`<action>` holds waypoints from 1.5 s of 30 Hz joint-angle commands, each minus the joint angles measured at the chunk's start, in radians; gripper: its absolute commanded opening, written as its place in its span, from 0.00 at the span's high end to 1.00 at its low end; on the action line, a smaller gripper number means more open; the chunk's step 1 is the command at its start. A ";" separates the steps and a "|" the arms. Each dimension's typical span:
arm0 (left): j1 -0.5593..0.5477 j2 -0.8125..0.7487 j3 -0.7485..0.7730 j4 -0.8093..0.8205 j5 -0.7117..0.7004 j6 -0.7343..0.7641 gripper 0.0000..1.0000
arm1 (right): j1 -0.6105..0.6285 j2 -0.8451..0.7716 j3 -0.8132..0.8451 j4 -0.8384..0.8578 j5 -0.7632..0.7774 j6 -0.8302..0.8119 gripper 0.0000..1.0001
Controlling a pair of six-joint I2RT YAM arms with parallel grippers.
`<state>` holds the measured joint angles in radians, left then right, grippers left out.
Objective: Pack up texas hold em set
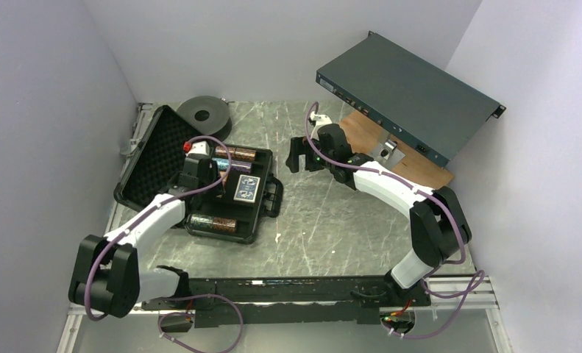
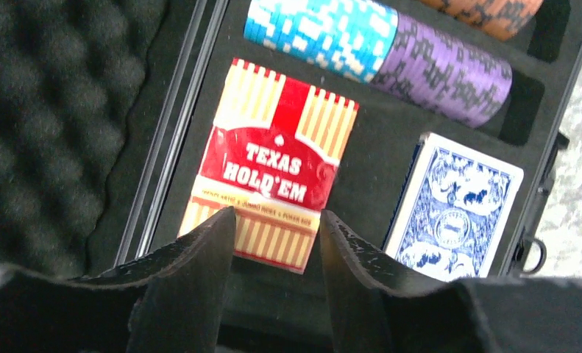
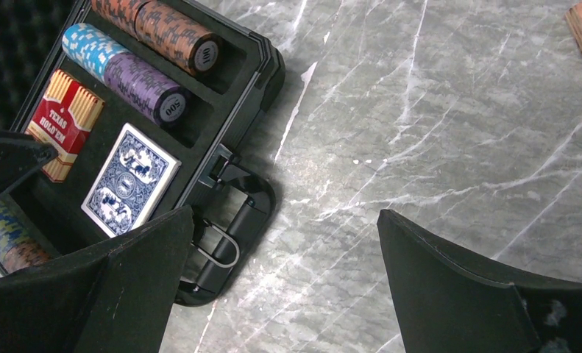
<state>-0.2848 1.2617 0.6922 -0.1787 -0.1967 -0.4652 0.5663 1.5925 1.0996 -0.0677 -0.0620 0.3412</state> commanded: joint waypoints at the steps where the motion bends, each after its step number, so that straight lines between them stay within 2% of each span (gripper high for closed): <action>1: -0.014 -0.101 0.015 -0.094 0.010 0.038 0.44 | -0.005 0.010 0.045 0.013 -0.015 0.003 0.00; 6: -0.014 -0.256 0.027 -0.143 0.007 0.074 0.26 | -0.005 0.011 0.047 0.012 -0.019 0.004 0.00; 7: -0.014 -0.290 0.027 -0.146 0.012 0.079 0.21 | -0.005 0.011 0.048 0.011 -0.019 0.004 0.00; 8: -0.014 -0.329 0.027 -0.151 0.013 0.077 0.03 | -0.005 0.011 0.048 0.010 -0.019 0.004 0.00; 9: -0.014 -0.364 0.032 -0.163 0.009 0.072 0.01 | -0.005 0.011 0.048 0.009 -0.020 0.004 0.00; 16: -0.014 -0.477 0.199 -0.361 -0.074 0.114 0.00 | -0.005 0.018 0.056 0.004 -0.036 0.002 0.00; 21: -0.013 -0.471 0.326 -0.513 -0.243 0.198 0.00 | -0.005 0.016 0.050 0.023 -0.069 0.001 0.00; 25: 0.005 -0.484 0.363 -0.545 -0.334 0.250 0.00 | -0.005 0.009 0.048 0.032 -0.088 -0.004 0.00; 29: 0.085 -0.449 0.437 -0.567 -0.395 0.301 0.00 | -0.004 0.008 0.049 0.035 -0.105 -0.007 0.00; 33: 0.240 -0.388 0.530 -0.571 -0.309 0.325 0.00 | -0.003 0.017 0.060 0.023 -0.123 -0.012 0.00; 36: 0.281 -0.327 0.601 -0.579 -0.273 0.298 0.00 | -0.004 0.020 0.064 0.022 -0.136 -0.011 0.00; 40: 0.379 -0.251 0.625 -0.538 -0.217 0.274 0.00 | -0.004 0.024 0.071 0.010 -0.144 -0.011 0.00; 43: 0.492 -0.182 0.638 -0.504 -0.115 0.233 0.01 | -0.003 0.021 0.072 0.004 -0.145 -0.012 0.00; 45: 0.585 -0.107 0.666 -0.497 0.031 0.186 0.04 | -0.003 0.021 0.072 0.007 -0.154 -0.008 0.00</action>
<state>0.1635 1.0546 1.2987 -0.7212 -0.3878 -0.1997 0.5659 1.6123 1.1297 -0.0746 -0.1921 0.3401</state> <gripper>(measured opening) 0.987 0.994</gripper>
